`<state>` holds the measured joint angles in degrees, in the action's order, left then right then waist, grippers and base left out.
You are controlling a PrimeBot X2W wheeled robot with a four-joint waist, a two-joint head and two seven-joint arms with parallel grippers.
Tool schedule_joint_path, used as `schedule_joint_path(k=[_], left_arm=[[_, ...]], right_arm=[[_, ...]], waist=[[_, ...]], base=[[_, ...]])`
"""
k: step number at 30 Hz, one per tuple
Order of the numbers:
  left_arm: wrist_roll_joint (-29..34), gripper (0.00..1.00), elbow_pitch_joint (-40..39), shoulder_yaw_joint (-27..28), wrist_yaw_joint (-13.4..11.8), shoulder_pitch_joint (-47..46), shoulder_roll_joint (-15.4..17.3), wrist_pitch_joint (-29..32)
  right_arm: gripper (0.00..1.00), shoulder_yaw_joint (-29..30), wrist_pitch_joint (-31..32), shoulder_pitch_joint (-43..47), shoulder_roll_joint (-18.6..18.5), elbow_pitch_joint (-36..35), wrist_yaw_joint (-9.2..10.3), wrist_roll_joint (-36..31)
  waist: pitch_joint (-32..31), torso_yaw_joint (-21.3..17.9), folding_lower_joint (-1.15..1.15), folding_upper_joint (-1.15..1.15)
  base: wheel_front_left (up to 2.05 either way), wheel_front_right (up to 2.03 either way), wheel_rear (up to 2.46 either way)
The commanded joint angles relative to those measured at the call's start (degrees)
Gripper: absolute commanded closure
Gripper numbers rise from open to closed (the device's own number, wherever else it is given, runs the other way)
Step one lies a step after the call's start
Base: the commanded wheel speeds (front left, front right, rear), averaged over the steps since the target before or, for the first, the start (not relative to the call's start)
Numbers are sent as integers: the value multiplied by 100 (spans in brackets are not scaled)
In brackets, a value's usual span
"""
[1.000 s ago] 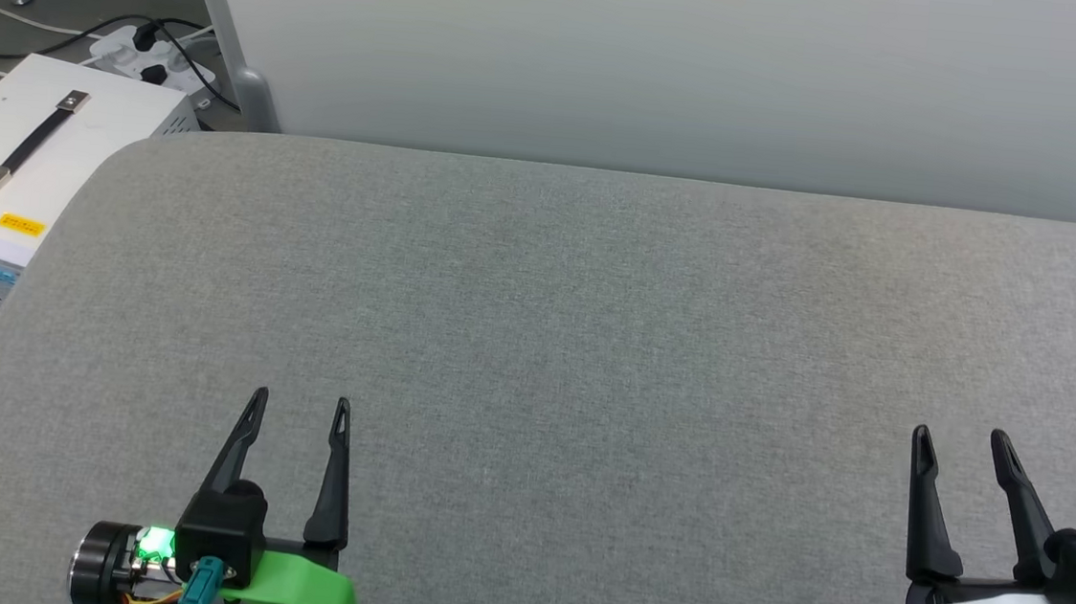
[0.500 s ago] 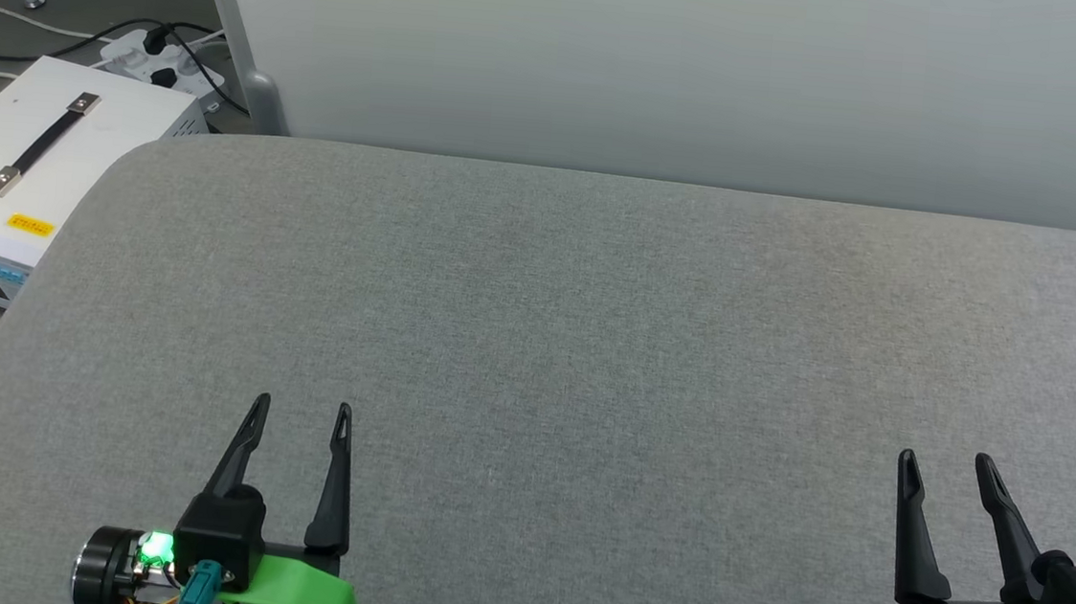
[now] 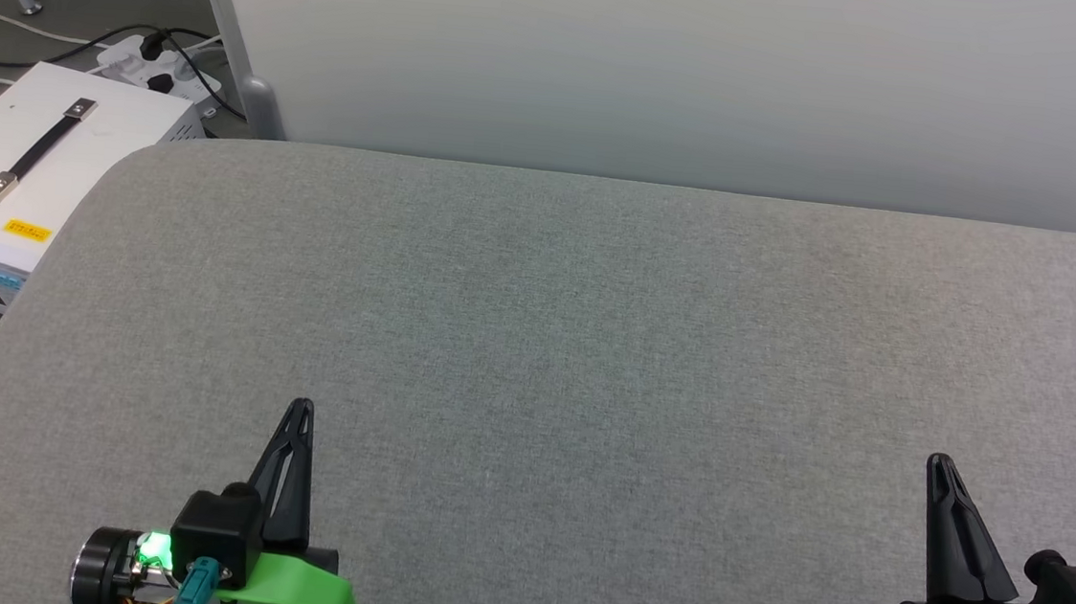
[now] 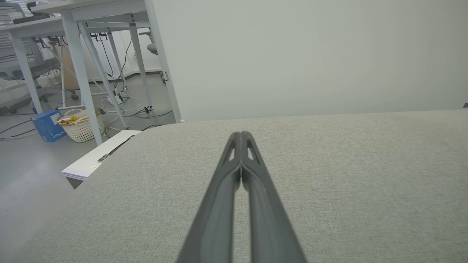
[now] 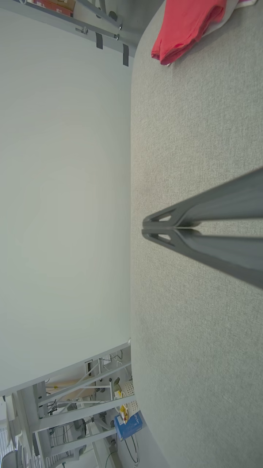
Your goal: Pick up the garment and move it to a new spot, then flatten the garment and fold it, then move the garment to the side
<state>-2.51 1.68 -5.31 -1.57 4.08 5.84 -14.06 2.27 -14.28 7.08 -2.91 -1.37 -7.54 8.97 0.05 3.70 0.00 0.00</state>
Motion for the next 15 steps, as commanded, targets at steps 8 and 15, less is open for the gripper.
schedule_joint_path(k=[8, 15], left_arm=[[27, 100, -16, 53, 17, -44, -31, 107], [41, 100, -26, 83, 26, -66, -48, 189]], right_arm=[[100, -21, 125, -76, -1, 15, 1, -88], [100, -34, 207, -116, 0, 23, 1, -139]], waist=[[0, -26, 0, 0], [-1, -48, 0, 0]], base=[[0, 0, 0], [0, 0, 0]])
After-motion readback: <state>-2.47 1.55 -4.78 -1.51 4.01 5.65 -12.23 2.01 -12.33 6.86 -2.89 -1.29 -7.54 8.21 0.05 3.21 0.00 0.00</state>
